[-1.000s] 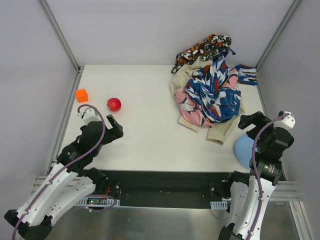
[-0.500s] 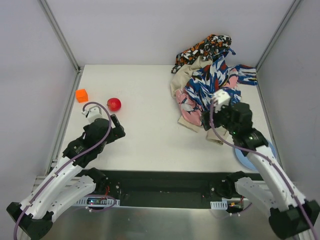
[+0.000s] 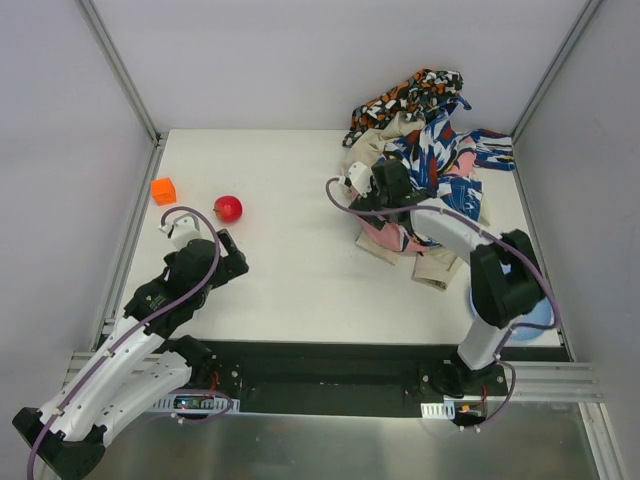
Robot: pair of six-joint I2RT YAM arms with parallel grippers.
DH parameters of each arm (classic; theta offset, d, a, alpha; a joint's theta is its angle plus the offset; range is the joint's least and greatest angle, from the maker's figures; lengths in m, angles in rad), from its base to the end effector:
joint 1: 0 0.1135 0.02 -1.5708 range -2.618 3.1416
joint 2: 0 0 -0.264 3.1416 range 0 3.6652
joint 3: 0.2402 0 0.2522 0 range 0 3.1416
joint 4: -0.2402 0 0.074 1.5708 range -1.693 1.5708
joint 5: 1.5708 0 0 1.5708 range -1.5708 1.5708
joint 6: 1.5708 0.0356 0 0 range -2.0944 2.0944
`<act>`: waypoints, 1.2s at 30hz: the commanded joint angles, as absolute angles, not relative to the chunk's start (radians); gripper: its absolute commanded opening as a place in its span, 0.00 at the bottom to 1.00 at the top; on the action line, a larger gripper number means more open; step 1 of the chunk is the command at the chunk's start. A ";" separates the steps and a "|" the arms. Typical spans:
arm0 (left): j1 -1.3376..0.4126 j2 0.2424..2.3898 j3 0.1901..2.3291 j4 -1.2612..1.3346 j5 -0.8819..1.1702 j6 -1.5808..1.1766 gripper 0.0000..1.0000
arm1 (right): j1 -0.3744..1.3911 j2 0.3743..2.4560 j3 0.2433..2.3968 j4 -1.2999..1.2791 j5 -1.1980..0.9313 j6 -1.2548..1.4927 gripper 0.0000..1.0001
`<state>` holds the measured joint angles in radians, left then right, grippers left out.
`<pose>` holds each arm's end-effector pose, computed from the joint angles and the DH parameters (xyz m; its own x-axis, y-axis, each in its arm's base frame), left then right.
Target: Pick out a specific cloth from the pile
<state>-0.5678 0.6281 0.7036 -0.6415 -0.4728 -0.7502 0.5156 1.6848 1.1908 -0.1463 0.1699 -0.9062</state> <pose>0.1228 -0.0591 0.2903 -0.4362 -0.4417 -0.7840 -0.1950 0.8969 -0.3968 0.3350 0.1829 0.2473 -0.0309 -0.9093 -0.4151 -0.6361 0.3382 -0.6935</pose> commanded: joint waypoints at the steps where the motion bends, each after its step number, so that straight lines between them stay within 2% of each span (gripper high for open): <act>1: -0.560 0.614 0.692 -0.646 -0.515 -0.776 0.99 | 0.486 1.856 1.391 -0.317 0.212 -0.839 0.96; 10: -0.560 0.610 0.692 -0.646 -0.569 -0.795 0.99 | 0.423 2.195 1.678 -0.688 0.425 -0.805 0.96; 12: -0.560 0.615 0.696 -0.646 -0.584 -0.798 0.99 | 0.420 2.264 1.735 -0.721 0.481 -0.825 0.99; 13: -0.560 0.618 0.701 -0.646 -0.589 -0.799 0.99 | 0.419 2.290 1.771 -0.729 0.507 -0.825 0.95; 16: -0.560 0.621 0.709 -0.646 -0.600 -0.801 0.99 | 0.417 2.328 1.819 -0.736 0.499 -0.825 0.70; 18: -0.560 0.621 0.710 -0.646 -0.607 -0.802 0.99 | 0.417 2.344 1.836 -0.721 0.489 -0.836 0.50; 19: -0.560 0.621 0.710 -0.646 -0.610 -0.801 0.99 | 0.417 2.347 1.842 -0.706 0.492 -0.839 0.39; 21: -0.560 0.620 0.712 -0.646 -0.611 -0.801 0.99 | 0.417 2.342 1.841 -0.643 0.540 -0.854 0.08; 22: -0.560 0.620 0.712 -0.646 -0.611 -0.799 0.99 | 0.419 2.336 1.839 -0.600 0.576 -0.864 0.01; 25: -0.560 0.614 0.710 -0.646 -0.611 -0.799 0.99 | 0.425 2.268 1.807 -0.468 0.586 -0.897 0.01; 30: -0.560 0.595 0.704 -0.646 -0.617 -0.804 0.99 | 0.511 2.024 1.577 -0.151 0.597 -1.000 0.01; 36: -0.560 0.618 0.706 -0.646 -0.640 -0.810 0.99 | 0.597 1.769 1.436 0.063 0.591 -1.055 0.01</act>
<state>-0.5678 0.6018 0.6907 -0.6415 -0.5907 -0.7975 0.5426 1.9896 1.4506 -0.2356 0.5648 -0.9752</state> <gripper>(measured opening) 0.990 0.136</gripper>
